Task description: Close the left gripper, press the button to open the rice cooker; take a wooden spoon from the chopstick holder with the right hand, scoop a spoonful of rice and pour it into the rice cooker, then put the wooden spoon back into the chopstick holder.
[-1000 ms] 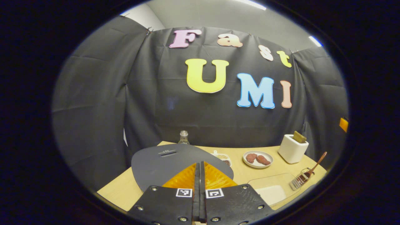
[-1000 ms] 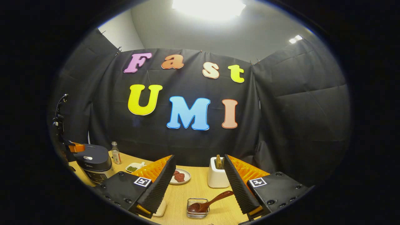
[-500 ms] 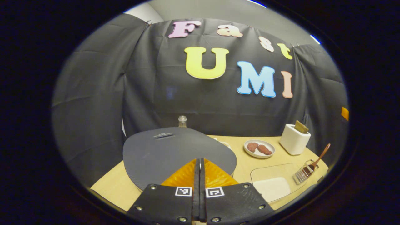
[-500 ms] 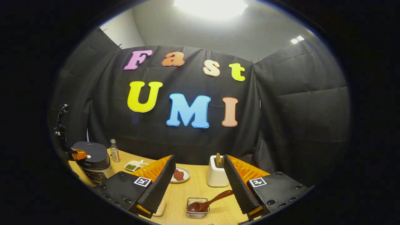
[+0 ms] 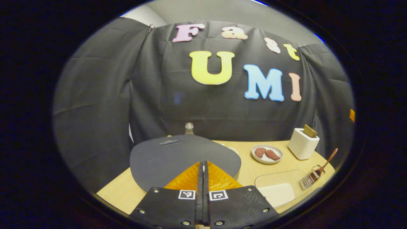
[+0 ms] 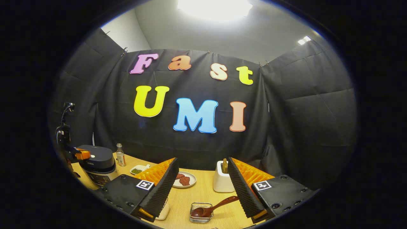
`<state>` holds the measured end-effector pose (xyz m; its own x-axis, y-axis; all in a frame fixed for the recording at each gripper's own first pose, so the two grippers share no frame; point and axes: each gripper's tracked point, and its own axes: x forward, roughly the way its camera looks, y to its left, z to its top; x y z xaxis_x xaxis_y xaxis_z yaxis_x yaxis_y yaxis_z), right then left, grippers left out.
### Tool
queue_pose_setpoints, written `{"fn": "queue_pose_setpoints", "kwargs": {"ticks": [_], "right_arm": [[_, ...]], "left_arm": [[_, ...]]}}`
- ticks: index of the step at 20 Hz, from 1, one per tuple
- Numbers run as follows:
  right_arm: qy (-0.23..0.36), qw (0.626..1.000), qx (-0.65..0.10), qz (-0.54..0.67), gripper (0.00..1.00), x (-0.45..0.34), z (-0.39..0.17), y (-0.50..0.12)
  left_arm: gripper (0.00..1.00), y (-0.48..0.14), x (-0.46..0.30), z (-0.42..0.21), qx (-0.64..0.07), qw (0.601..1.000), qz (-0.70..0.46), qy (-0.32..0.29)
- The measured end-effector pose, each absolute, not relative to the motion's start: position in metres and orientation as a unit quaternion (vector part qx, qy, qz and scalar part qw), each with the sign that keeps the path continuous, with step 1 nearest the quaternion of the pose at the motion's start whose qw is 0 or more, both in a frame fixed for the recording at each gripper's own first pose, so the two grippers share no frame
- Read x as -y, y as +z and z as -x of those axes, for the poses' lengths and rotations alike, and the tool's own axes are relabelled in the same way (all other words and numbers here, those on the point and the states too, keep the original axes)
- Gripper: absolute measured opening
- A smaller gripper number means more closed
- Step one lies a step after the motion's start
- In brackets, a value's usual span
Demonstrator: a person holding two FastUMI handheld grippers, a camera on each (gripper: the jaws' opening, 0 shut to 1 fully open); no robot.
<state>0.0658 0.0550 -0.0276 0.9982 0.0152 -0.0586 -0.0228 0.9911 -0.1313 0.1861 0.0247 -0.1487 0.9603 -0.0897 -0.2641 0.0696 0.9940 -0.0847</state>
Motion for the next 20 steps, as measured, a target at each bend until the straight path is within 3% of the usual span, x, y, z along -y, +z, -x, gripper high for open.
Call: {"fn": "queue_pose_setpoints", "kwargs": {"ticks": [6, 11, 12, 16, 20], "right_arm": [[0.017, 0.998, -0.037, 0.046, 0.98, -0.039, -0.064, -0.036], [0.023, 0.998, -0.046, 0.031, 0.98, -0.024, -0.068, -0.046], [0.023, 0.998, -0.051, 0.025, 0.98, -0.021, -0.07, -0.05], [0.014, 0.997, -0.073, 0.004, 0.98, -0.002, -0.081, -0.071], [0.004, 0.994, -0.107, -0.009, 0.97, 0.017, -0.095, -0.102]], "left_arm": [[0.01, -0.039, -0.058, -0.183, -0.036, 0.998, 0.039, 0.017], [0.01, 0.01, -0.063, -0.147, 0.008, 0.998, 0.05, 0.037], [0.1, 0.018, -0.059, -0.14, 0.015, 0.998, 0.051, 0.032], [0.78, 0.032, -0.052, -0.113, 0.029, 0.998, 0.044, 0.042], [0.76, 0.036, -0.047, -0.088, 0.024, 0.998, 0.029, 0.046]]}}
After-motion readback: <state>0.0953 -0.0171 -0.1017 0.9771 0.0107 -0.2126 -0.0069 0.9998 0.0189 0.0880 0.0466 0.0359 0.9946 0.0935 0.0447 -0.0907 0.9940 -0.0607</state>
